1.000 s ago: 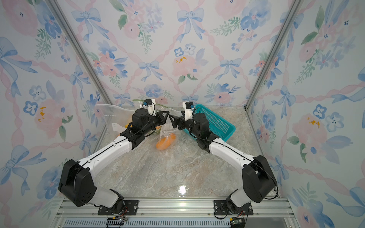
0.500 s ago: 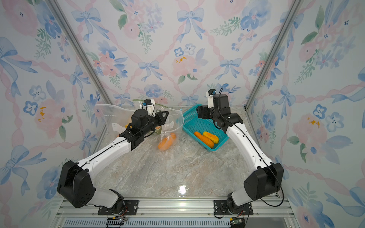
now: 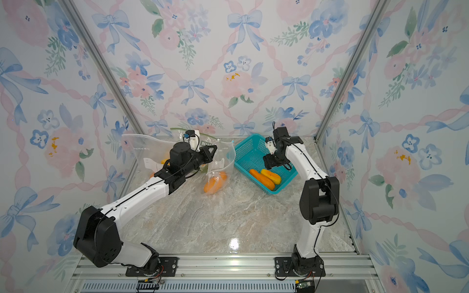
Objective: Place the mango in a zip-top bag and seal the zipper
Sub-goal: Pick up the mango from the basket.
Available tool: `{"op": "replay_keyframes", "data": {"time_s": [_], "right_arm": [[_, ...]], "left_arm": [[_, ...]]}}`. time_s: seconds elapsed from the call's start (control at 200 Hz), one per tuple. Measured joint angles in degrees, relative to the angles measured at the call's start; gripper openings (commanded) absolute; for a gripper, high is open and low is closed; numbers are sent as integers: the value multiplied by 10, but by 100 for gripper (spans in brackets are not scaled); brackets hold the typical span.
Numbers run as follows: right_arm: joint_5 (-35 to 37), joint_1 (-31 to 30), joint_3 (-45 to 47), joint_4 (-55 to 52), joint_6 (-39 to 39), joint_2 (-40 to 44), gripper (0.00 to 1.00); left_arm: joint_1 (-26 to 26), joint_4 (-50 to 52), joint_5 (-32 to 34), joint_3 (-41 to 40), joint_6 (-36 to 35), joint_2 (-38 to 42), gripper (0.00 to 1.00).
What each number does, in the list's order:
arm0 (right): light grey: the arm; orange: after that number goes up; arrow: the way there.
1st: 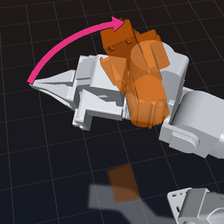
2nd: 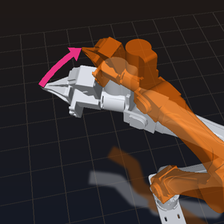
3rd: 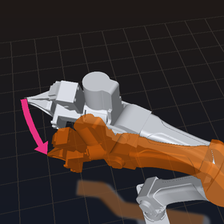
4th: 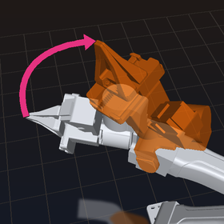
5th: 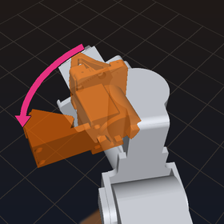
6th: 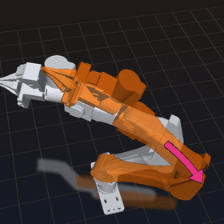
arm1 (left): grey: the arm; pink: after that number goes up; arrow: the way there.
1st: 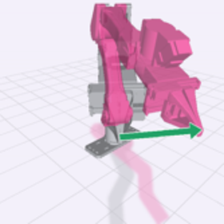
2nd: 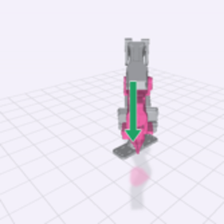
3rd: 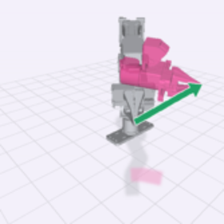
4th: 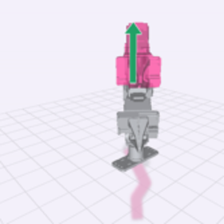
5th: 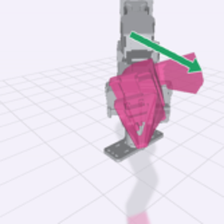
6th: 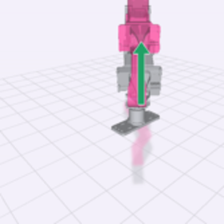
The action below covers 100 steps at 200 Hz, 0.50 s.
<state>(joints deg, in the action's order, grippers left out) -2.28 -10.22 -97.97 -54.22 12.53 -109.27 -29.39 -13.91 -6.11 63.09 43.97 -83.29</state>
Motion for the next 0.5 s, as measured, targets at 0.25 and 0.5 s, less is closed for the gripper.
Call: {"op": "replay_keyframes", "data": {"time_s": [0.25,0.5], "right_arm": [[27,0,-20,-23,25,-53,77],[37,0,-37,-42,36,-108,77]], "left_arm": [[2,0,-4,-1,0,0,0],[2,-2,-4,-2,0,0,0]]}}
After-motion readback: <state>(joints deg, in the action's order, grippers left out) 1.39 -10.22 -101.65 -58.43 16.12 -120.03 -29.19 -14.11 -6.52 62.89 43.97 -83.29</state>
